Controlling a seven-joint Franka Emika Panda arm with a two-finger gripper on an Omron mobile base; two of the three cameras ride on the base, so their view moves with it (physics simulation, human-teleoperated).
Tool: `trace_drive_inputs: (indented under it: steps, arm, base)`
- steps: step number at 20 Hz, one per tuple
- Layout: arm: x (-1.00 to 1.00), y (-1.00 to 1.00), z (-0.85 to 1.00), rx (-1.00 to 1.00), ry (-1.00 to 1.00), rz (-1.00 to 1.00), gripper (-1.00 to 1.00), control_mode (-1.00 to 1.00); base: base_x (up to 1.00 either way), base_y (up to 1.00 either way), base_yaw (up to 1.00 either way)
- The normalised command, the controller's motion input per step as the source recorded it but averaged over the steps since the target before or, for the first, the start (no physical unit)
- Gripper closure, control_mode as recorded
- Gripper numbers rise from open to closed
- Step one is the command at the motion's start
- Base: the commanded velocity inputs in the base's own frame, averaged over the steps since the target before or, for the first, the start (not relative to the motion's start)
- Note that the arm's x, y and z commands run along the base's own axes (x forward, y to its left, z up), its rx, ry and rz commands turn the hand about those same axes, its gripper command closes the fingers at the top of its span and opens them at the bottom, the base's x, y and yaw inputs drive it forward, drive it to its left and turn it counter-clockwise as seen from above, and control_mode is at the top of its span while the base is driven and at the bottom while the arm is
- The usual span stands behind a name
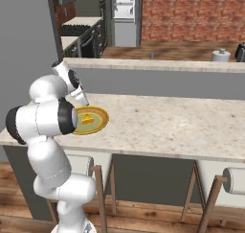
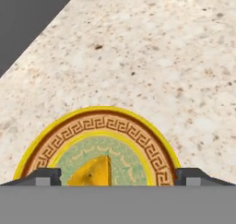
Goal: Take the cheese, chicken drumstick, and bell pepper from the fridge and place them on the plate on the dining counter to create an appetizer plate.
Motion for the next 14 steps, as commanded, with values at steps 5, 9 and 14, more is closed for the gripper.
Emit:
trace_drive_inputs:
  steps: [5, 9, 14]
  arm:
    - [-0.72, -0.74, 0.76, 0.01, -0.01, -0.02, -1.00, -1.00]
    - [-0.60, -0.75, 0.65, 0.00, -0.08, 0.26, -1.00, -1.00]
    - [-0.53, -0.19, 0.34, -0.02, 0.00, 0.40, -1.00, -1.00]
  base:
    - [0.00, 0.00, 0.00]
    - [0.00, 0.00, 0.00]
    - [0.00, 0.00, 0.00]
